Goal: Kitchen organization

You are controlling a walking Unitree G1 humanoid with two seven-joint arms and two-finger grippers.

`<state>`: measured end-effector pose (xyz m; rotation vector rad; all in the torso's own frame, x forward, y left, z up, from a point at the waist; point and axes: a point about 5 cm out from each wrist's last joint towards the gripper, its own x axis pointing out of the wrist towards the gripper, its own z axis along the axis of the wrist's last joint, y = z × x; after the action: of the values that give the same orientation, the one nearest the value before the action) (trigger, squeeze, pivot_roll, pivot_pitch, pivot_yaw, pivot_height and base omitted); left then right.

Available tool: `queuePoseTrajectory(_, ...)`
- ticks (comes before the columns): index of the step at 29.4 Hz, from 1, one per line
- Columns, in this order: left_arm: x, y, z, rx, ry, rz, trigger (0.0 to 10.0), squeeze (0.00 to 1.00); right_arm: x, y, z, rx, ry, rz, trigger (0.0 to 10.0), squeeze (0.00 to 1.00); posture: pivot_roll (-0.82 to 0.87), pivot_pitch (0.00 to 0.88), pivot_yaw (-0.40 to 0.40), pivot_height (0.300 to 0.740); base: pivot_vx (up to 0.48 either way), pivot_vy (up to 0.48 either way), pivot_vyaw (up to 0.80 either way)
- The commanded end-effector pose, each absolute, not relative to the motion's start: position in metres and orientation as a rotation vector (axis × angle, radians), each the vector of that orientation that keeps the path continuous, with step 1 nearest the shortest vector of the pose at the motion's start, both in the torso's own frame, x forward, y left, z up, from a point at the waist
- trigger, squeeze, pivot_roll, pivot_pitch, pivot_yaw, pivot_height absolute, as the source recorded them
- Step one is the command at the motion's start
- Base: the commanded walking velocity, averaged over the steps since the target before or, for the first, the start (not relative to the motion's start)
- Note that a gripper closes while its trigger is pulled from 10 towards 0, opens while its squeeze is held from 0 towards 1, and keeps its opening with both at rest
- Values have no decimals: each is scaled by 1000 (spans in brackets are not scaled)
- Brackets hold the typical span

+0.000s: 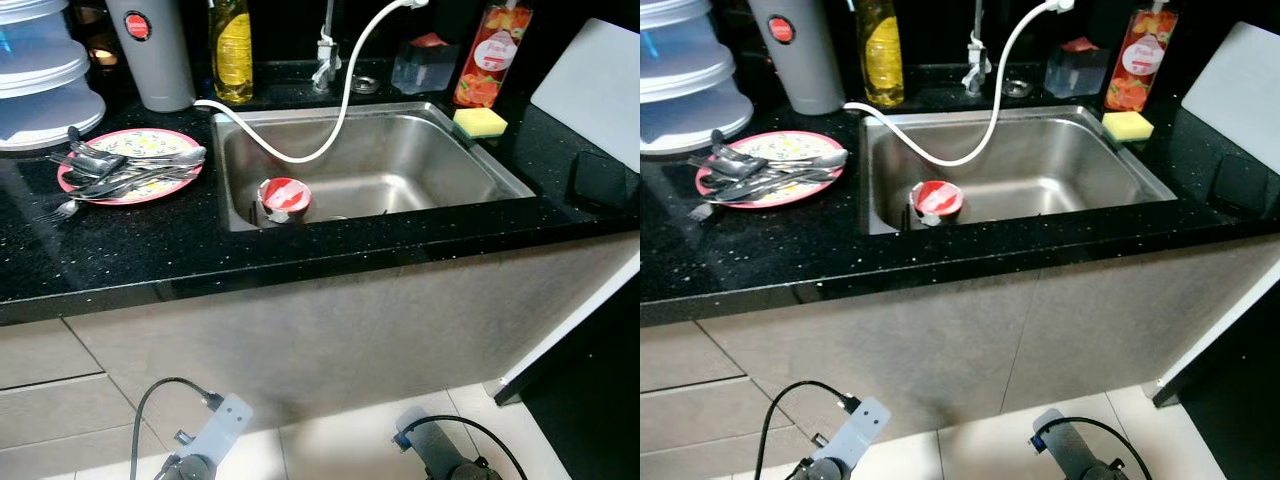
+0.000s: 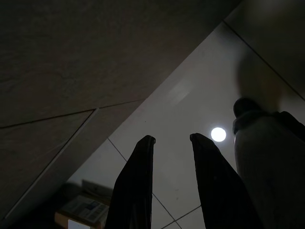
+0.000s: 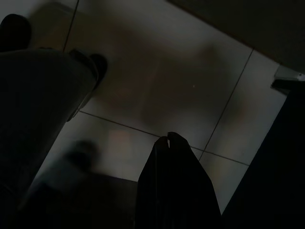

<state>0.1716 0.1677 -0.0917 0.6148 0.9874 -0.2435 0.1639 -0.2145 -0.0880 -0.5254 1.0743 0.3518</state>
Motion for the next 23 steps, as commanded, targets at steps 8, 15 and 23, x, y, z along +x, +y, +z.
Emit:
queuePoseTrajectory(8,175,167,-90,640,977,-261,10000,0,163,-215,-88,-519,1079,349,10000,0,-37,0,-28,740,0,0,0)
queuePoseTrajectory(15,173,166,-91,636,979,-261,10000,0,159,-217,-90,-518,1089,343,10000,0,-40,0,-34,740,0,0,0)
queuePoseTrajectory(23,171,167,-92,623,991,-252,10000,0,160,-216,-89,-523,1088,351,10000,0,-25,0,-34,740,0,0,0)
